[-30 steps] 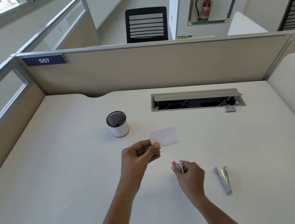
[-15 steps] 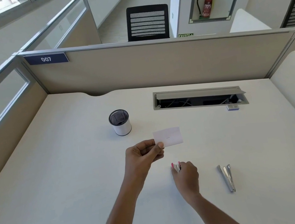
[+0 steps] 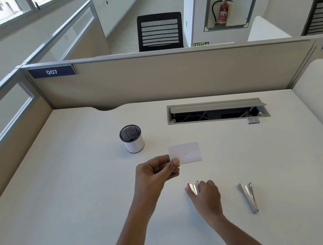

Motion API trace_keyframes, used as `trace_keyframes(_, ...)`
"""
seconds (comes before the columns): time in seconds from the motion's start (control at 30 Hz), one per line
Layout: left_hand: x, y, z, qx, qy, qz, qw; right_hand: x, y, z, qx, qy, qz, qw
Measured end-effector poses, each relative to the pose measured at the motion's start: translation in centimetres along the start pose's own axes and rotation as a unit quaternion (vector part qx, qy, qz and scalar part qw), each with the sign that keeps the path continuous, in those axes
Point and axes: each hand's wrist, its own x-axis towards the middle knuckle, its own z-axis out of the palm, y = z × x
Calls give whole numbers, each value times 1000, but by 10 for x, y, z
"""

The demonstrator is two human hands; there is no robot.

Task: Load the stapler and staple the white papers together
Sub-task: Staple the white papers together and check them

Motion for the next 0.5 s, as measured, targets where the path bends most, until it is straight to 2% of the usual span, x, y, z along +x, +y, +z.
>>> trace_keyframes(0.07, -1, 2, 0, -1, 1, 7, 1000, -1, -13, -23, 57, 18, 7, 998)
trace_keyframes(0.13, -3, 6, 0, 1, 5, 15, 1000, -5, -38, -62, 230, 39, 34, 972)
trace_keyframes(0.2, -4, 8, 1, 10, 7, 23, 1000, -11, -63, -106, 433, -19, 55, 900)
trace_keyframes(0.27, -4, 10, 4, 21, 5, 29, 999, -14, -76, -142, 546, -87, 31, 833)
trace_keyframes(0.33, -5, 10, 10, 29, -1, 34, 999, -15, -82, -168, 572, -115, -4, 812)
trace_keyframes(0.5, -8, 12, 24, 27, -39, 34, 998, -17, -84, -182, 585, -98, -16, 805)
